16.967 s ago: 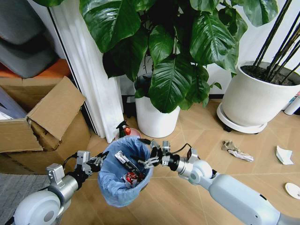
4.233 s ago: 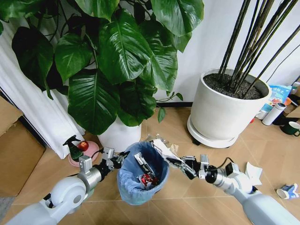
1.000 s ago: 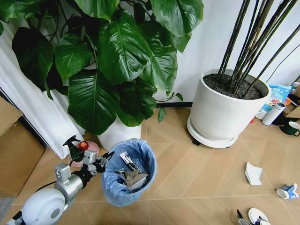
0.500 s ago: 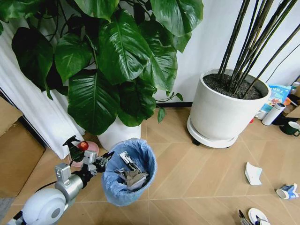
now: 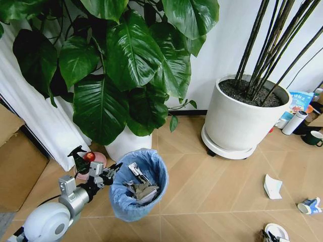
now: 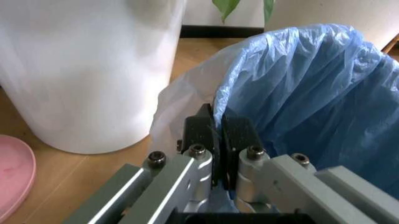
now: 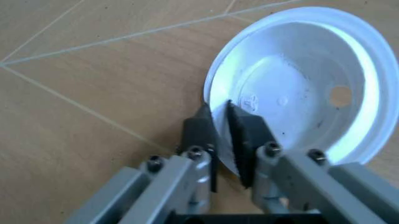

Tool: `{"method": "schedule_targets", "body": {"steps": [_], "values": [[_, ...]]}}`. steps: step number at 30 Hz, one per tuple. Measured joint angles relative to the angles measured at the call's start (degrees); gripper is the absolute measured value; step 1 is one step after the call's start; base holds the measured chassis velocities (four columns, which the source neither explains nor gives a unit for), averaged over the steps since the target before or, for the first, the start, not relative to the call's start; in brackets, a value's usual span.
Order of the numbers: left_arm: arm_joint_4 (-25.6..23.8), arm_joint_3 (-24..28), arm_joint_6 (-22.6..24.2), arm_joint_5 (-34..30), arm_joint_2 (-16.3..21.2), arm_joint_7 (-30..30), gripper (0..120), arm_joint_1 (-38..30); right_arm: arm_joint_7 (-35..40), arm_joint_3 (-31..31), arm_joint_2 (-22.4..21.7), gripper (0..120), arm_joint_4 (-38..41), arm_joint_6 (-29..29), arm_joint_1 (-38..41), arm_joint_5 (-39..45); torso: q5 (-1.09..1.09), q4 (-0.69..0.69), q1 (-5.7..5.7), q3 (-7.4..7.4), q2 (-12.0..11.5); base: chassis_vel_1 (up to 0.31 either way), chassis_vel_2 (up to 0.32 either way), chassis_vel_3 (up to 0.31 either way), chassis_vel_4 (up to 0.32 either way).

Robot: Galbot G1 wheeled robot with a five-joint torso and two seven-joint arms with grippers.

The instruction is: Pick up the trash bin and place the garbage on the floor into it.

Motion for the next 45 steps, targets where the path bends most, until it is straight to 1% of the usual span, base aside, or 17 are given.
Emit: {"method": "schedule_targets", "body": {"steps": [1, 3, 5, 11, 19, 20, 24, 27, 29, 32, 33, 35, 36, 39, 41, 43, 45], "values": [[-0.01, 0.01, 0.0, 0.0, -0.02, -0.01, 0, -0.01, 0.0, 0.12, -0.1, 1, -0.04, 0.03, -0.01, -0.03, -0.01, 0.0, 0.0, 0.0, 0.0, 0.0, 0.0, 0.0, 0.0], [-0.02, 0.01, 0.0, 0.0, -0.04, -0.02, 0, -0.01, -0.01, 0.23, -0.23, 0, -0.07, 0.05, -0.02, -0.04, -0.03, 0.0, 0.0, 0.0, 0.0, 0.0, 0.0, 0.0, 0.0], [-0.07, 0.02, -0.01, 0.0, -0.13, -0.04, 0, 0.05, -0.15, 0.34, -0.47, 0, -0.27, 0.14, -0.08, -0.07, 0.02, 0.01, 0.0, 0.0, 0.0, 0.0, 0.0, 0.0, 0.0], [-0.1, 0.0, -0.01, 0.06, -0.31, -0.06, 0, 0.18, -0.33, 0.5, -0.6, 0, -0.6, 0.27, -0.1, -0.17, 0.0, 0.01, 0.0, 0.0, 0.0, 0.0, 0.0, 0.0, 0.0], [-0.39, -0.17, -0.01, 0.18, -0.44, -0.14, 0, 0.37, -0.96, 1.02, -0.76, 0, 0.21, 1.29, -1.15, -0.4, 0.05, -0.01, 0.0, 0.0, 0.0, 0.0, 0.0, 0.0, 0.0], [-0.43, -0.18, 0.0, 0.2, -0.43, -0.15, 0, 0.43, -1.19, 1.14, -0.87, 0, 1.34, 1.47, -1.76, -0.3, 0.08, -0.02, 0.0, 0.01, 0.0, 0.0, 0.0, 0.0, 0.0], [-0.47, -0.16, 0.0, 0.23, -0.11, -0.16, 0, 0.4, -1.94, 1.8, -1.77, 0, 6.16, 2.18, -3.7, 0.33, 0.0, -0.01, 0.0, 0.01, 0.0, 0.0, 0.0, 0.0, 0.0], [-0.53, -0.14, -0.01, 0.12, 0.4, -0.22, 0, 0.27, -2.6, 2.01, -2.79, 0, 9.23, 2.66, -4.89, 1.23, 0.05, 0.0, 0.0, 0.01, 0.0, 0.0, 0.0, 0.0, 0.0], [-0.62, 0.0, 0.0, -0.6, 1.38, -0.46, 0, -0.13, -6.15, 2.5, -5.31, 0, 13.27, 5.45, -6.37, 2.72, 0.0, -0.01, 0.0, 0.01, 0.0, 0.0, 0.0, 0.0, 0.0], [-0.23, 1.13, -0.1, -2.09, 2.96, -0.74, 0, -1.22, -15.63, 2.1, -9.13, 0, 16.12, 11.23, -5.83, 6.46, 0.01, -0.01, 0.0, 0.0, 0.0, 0.0, 0.0, 0.0, 0.0], [-0.23, 1.13, -0.1, -2.09, 2.96, -0.74, 0, -1.22, -15.63, 2.1, -9.13, 0, 16.12, 11.23, -5.83, 6.46, 0.01, -0.01, 0.0, 0.0, 0.0, 0.0, 0.0, 0.0, 0.0], [0.94, 3.28, -0.37, -2.83, 4.21, -0.79, 0, -2.51, -25.05, -0.05, -12.84, 0, 18.56, 14.68, -3.36, 13.47, 0.02, 0.01, 0.0, 0.01, 0.0, 0.0, 0.0, 0.0, 0.0], [0.94, 3.28, -0.37, -2.83, 4.21, -0.79, 0, -2.51, -25.05, -0.05, -12.84, 0, 18.56, 14.68, -3.36, 13.47, 0.02, 0.01, 0.0, 0.01, 0.0, 0.0, 0.0, 0.0, 0.0], [1.81, 7.22, -0.39, -3.39, 4.47, -1.06, 0, -5.12, -32.34, -4.29, -15.72, 0, 21.69, 15.13, 0.04, 22.42, 0.03, 0.01, 0.0, 0.01, 0.0, 0.0, 0.0, 0.0, 0.0], [1.92, 8.3, -0.39, -3.58, 4.4, -1.18, 0, -5.78, -33.48, -5.39, -16.21, 0, 22.54, 15.13, 0.76, 23.81, 0.03, 0.01, 0.01, 0.01, 0.0, 0.0, 0.0, 0.0, 0.0], [2.3, 11.44, -0.39, -4.1, 4.22, -1.42, 0, -7.93, -36.37, -9.67, -17.69, 0, 26.32, 14.24, 2.89, 27.56, 0.0, 0.01, 0.01, 0.01, 0.0, 0.0, 0.0, 0.0, 0.0], [2.53, 12.43, -0.39, -4.21, 4.2, -1.45, 0, -8.69, -37.1, -11.14, -18.21, 0, 27.88, 13.61, 3.64, 28.33, 0.0, 0.01, 0.01, 0.01, 0.0, 0.0, 0.0, 0.0, 0.0]]}}
